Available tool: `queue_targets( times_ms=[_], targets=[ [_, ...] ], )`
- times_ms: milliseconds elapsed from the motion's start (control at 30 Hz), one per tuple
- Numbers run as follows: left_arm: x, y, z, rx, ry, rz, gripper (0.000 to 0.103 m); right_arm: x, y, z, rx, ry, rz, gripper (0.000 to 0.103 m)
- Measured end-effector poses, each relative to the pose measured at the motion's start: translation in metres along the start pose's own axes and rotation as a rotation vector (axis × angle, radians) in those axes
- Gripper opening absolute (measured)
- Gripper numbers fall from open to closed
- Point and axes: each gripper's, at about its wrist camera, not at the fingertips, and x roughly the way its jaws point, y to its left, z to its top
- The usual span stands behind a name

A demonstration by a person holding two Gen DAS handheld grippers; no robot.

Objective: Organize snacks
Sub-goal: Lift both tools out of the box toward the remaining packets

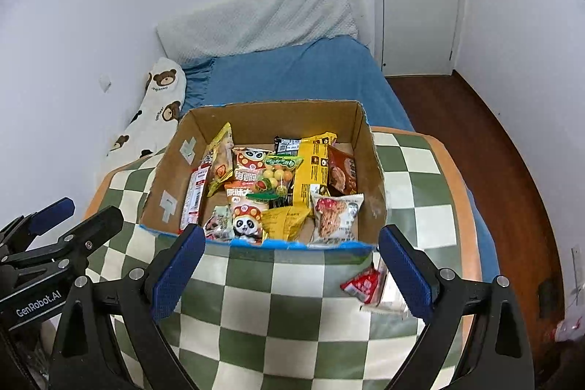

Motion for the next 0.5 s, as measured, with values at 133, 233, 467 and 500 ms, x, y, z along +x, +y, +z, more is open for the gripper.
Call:
queue_targets(
  times_ms=[133, 233, 467, 500],
  targets=[
    [-0.007, 0.003, -0.009, -0.003, -0.003, -0.028, 0.102, -0.015, -0.005, -0.013, 0.068, -0.012, 0.034, 0.098],
    [-0.002, 0.005, -0.017, -0.026, 0.028, -0.076, 0.103, -0.017, -0.023, -0.026, 0.160, 0.009, 0.061, 0.098],
    [0.045, -0.031, -0.051, -0.051, 0.182, -0.098, 0.103, 0.015, -0.099, -0.069, 0.341, 0.161, 0.070, 0.081],
    [0.055, -0.042, -0.058, -0.045, 0.204, -0.090, 0.103, 0.021, -0.111, -0.075, 0.356, 0.183, 0.074, 0.072]
  ],
)
